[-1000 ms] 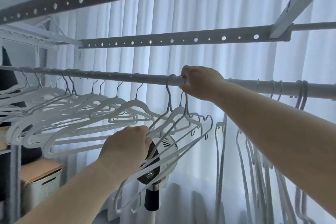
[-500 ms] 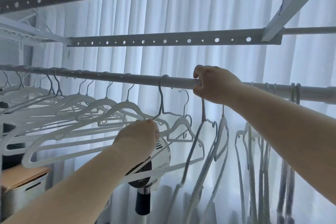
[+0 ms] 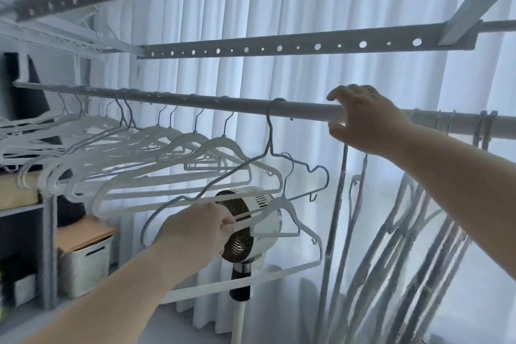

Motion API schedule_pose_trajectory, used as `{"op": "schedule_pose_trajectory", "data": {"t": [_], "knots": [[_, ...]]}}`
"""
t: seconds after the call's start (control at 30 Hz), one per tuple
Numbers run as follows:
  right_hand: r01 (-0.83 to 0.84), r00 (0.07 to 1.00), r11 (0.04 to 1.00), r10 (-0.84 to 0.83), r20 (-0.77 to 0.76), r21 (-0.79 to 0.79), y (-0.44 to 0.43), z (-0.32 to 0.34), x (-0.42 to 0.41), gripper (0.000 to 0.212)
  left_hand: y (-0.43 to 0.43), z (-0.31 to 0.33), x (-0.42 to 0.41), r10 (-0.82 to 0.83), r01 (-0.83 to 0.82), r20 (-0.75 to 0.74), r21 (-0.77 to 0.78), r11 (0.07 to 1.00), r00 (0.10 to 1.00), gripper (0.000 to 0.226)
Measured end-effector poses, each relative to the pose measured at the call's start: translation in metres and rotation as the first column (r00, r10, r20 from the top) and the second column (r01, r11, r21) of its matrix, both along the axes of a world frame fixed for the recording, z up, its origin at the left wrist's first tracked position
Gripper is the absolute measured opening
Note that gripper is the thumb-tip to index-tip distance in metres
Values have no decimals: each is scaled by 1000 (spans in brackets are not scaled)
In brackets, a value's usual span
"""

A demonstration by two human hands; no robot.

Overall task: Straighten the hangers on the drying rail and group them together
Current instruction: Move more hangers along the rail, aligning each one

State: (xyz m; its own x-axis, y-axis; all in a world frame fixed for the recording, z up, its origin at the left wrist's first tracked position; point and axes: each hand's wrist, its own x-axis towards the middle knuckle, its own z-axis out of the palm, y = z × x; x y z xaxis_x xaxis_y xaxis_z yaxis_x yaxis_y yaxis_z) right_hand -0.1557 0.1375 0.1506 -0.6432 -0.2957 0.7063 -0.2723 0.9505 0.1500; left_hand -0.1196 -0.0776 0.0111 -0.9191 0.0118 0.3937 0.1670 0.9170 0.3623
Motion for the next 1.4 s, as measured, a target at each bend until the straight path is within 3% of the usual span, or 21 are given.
{"op": "schedule_pose_trajectory", "data": {"t": [0.17,0.37,0.57,0.77,0.93,1.17,1.4], "knots": [[-96,994,991,101,-51,91,-18,-16,22,43,-32,-24,38,93,-94,11,52,994,996,14],[-152,975,965,112,191,213,-50,-38,59,41,-73,-37,81,53,-54,20,59,997,998,20],[-221,883,969,151,444,111,-110,-57,94,39,-136,-38,127,33,-33,26,26,999,999,19],[-249,813,968,232,535,-42,-185,-84,117,48,-210,-49,183,-1,2,52,-35,999,999,22],[-215,809,960,277,518,-179,-225,-100,138,56,-246,-52,205,-90,90,-2,74,993,996,24],[-102,833,928,277,480,-360,-217,-105,155,45,-242,-49,193,-237,228,82,101,968,968,20],[-24,806,926,241,540,-377,-198,-101,161,42,-219,-42,176,-309,305,86,64,950,947,21]]}}
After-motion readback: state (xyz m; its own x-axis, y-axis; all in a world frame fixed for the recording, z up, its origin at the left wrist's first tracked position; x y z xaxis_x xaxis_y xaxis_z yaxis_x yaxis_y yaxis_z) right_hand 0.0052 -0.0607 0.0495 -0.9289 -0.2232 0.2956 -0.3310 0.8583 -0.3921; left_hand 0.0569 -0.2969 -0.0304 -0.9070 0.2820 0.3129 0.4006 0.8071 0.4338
